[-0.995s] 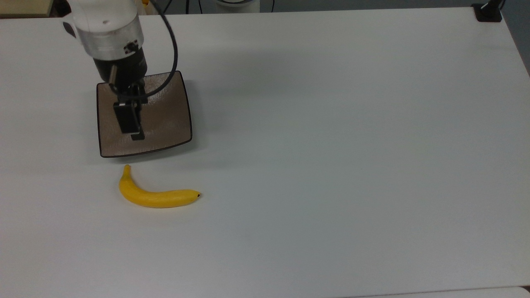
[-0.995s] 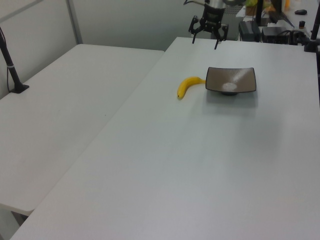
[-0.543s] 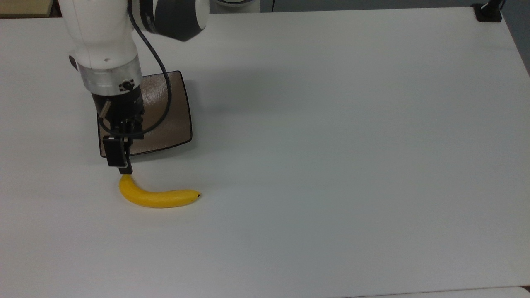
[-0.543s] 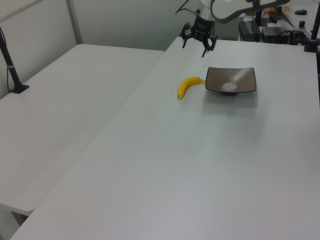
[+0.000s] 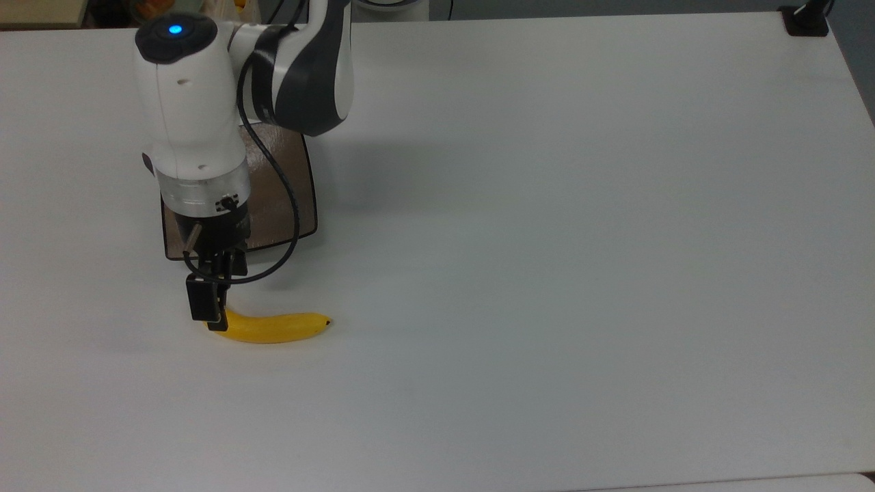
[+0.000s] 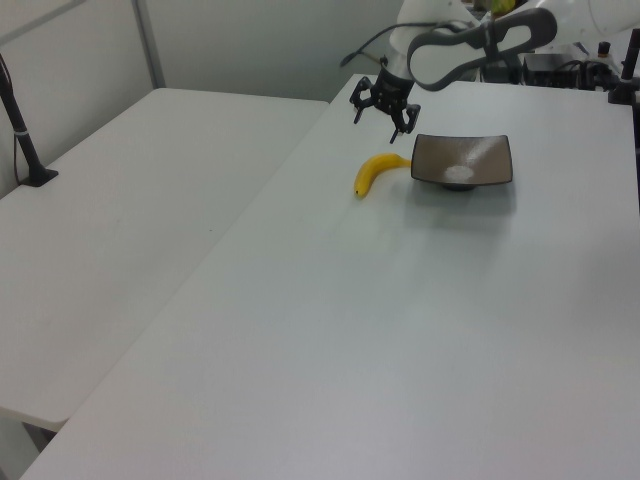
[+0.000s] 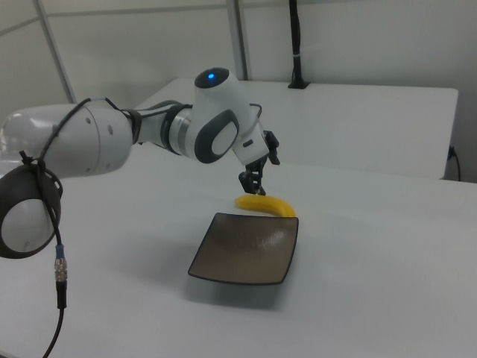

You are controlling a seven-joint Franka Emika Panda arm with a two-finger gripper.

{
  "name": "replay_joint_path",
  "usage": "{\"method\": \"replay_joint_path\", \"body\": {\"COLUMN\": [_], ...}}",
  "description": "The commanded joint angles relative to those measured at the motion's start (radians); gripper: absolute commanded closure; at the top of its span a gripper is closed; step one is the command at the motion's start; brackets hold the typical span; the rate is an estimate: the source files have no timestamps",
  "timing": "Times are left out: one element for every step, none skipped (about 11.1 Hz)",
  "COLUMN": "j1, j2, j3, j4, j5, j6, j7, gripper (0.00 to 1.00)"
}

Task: Bananas placed on a ceramic plate
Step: 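Lower the gripper onto the banana's middle and close it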

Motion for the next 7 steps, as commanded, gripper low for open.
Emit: {"method": "replay_joint_path", "body": {"j1": [0.004, 0.004, 0.002, -0.001, -0.002, -0.002, -0.002], "j2": [0.050, 0.066, 0.078, 0.086, 0.095, 0.103, 0.121], "j3": [0.001, 0.001, 0.000, 0.000, 0.000, 0.000, 0.000], "j4": [0.027, 0.027, 0.027, 0.028, 0.028, 0.027, 0.027], "j5": [-0.016, -0.017, -0.017, -0.017, -0.017, -0.017, -0.017], "j6": [0.036, 0.062, 0.084, 0.090, 0.093, 0.117, 0.137], "j7": [0.023, 0.023, 0.023, 0.023, 0.020, 0.020, 0.018], "gripper": [0.00, 0.00, 0.00, 0.00, 0.00, 0.00, 0.03]}}
